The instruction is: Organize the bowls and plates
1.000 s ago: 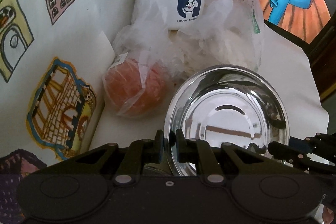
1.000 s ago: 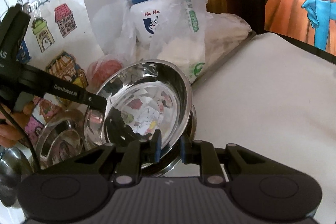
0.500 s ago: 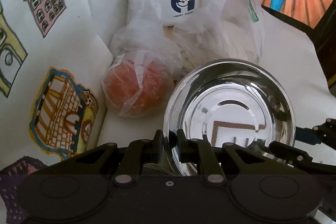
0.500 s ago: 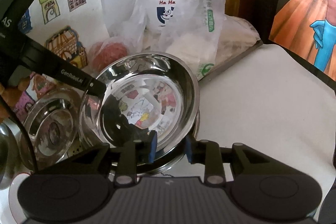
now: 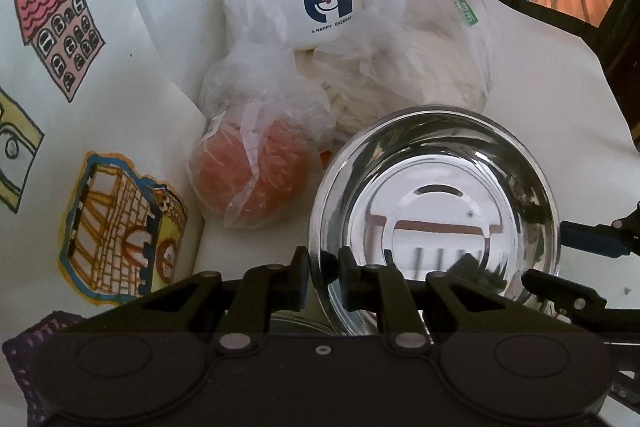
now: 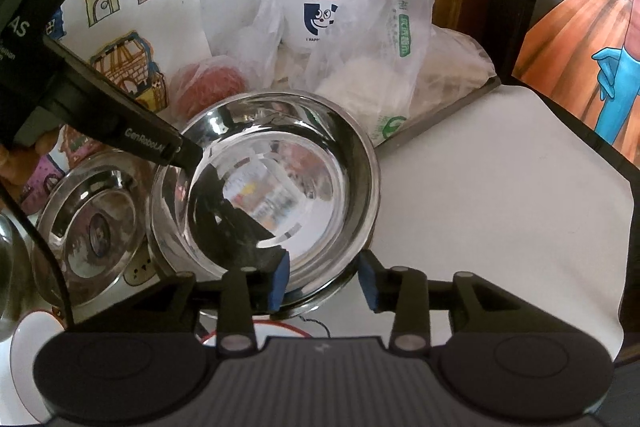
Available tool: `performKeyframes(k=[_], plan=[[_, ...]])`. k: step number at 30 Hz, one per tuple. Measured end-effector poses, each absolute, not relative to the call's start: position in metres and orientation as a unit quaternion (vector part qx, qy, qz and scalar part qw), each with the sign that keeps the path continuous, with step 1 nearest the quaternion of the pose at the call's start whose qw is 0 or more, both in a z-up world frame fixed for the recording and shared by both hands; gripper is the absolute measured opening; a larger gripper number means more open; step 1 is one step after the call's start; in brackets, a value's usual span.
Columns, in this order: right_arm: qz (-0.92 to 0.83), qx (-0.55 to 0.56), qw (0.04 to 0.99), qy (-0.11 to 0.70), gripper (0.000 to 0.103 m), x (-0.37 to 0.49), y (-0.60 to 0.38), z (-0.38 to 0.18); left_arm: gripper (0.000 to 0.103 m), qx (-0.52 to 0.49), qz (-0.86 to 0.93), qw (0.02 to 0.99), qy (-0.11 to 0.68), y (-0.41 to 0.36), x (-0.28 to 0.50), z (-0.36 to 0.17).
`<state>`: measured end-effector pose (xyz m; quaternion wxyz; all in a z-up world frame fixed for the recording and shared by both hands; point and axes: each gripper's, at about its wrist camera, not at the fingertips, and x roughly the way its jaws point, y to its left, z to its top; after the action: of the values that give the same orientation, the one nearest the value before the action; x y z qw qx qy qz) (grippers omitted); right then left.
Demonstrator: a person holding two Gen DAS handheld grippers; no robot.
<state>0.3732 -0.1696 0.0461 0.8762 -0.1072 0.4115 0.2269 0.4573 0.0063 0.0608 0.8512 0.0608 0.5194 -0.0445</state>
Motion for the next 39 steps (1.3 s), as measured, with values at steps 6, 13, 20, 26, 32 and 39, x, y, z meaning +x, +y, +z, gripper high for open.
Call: performKeyframes(k=[6, 13, 20, 26, 32, 39], plan=[[0.228, -0.104, 0.876, 0.412, 0.043, 0.371, -0.171, 0.046, 0.022, 0.070, -0.046, 0.847, 0.526, 0.003, 0.458, 0.060], [0.225, -0.097, 0.881, 0.405, 0.051, 0.369, -0.176, 0.048, 0.030, 0.066, -0.044, 0.850, 0.521, 0.003, 0.454, 0.061], [0.211, -0.090, 0.894, 0.385, 0.054, 0.377, -0.181, 0.054, 0.032, 0.039, -0.046, 0.858, 0.511, 0.020, 0.452, 0.068], [0.212, -0.066, 0.898, 0.380, 0.060, 0.386, -0.188, 0.056, 0.041, 0.017, -0.046, 0.872, 0.487, 0.032, 0.450, 0.082], [0.210, -0.053, 0.903, 0.371, 0.068, 0.388, -0.189, 0.056, 0.051, 0.005, -0.047, 0.886, 0.461, 0.036, 0.445, 0.089], [0.217, -0.043, 0.901, 0.373, 0.075, 0.389, -0.190, 0.057, 0.053, -0.006, -0.055, 0.891, 0.451, 0.039, 0.442, 0.089]])
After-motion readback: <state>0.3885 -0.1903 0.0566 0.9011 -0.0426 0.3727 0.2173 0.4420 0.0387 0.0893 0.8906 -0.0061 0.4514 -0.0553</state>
